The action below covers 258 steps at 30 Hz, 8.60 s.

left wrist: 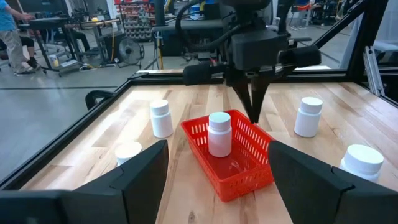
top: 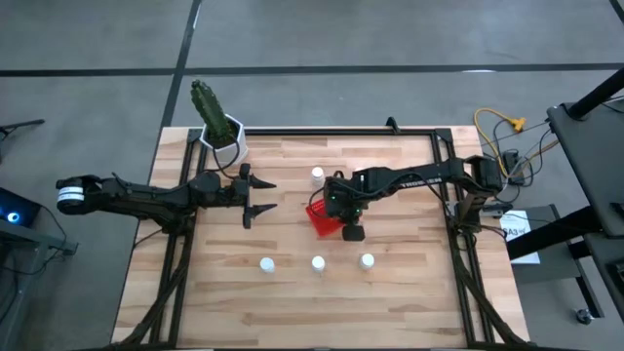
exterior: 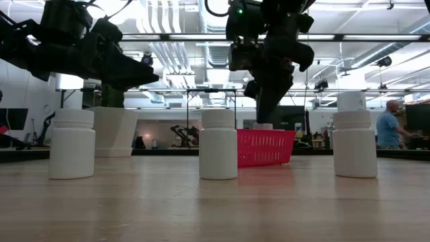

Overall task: Pick and place pill bottles into a basket
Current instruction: Put the white pill bottle into the red bin

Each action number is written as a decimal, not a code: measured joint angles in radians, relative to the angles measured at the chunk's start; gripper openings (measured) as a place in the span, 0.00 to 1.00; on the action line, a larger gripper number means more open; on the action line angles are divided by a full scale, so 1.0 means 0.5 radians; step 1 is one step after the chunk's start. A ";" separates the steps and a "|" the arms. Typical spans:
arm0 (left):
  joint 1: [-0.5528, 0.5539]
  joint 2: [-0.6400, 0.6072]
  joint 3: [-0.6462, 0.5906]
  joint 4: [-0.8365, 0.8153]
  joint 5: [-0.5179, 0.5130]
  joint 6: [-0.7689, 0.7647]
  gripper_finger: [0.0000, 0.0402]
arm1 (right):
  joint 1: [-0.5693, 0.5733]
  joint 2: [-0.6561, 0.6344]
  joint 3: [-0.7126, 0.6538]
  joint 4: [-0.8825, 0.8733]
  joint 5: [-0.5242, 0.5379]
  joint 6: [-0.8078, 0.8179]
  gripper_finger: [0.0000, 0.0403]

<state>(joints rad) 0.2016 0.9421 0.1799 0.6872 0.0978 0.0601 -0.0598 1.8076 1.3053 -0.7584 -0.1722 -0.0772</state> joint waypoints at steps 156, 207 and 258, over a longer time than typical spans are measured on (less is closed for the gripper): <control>0.001 -0.257 -0.237 0.196 -0.067 0.122 0.64 | -0.257 -1.740 -1.673 1.755 0.404 0.058 0.11; 0.001 -0.147 -0.235 0.240 -0.105 0.210 0.64 | -0.268 -1.584 -1.795 1.866 0.927 0.260 0.61; 0.001 -0.144 -0.243 0.221 -0.106 0.211 0.64 | -0.471 -1.382 -2.084 2.510 0.706 0.508 0.83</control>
<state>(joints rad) 0.2019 0.8700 0.0586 0.7979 0.0448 0.1654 -0.2955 1.1166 0.2632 0.4969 0.1808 0.1767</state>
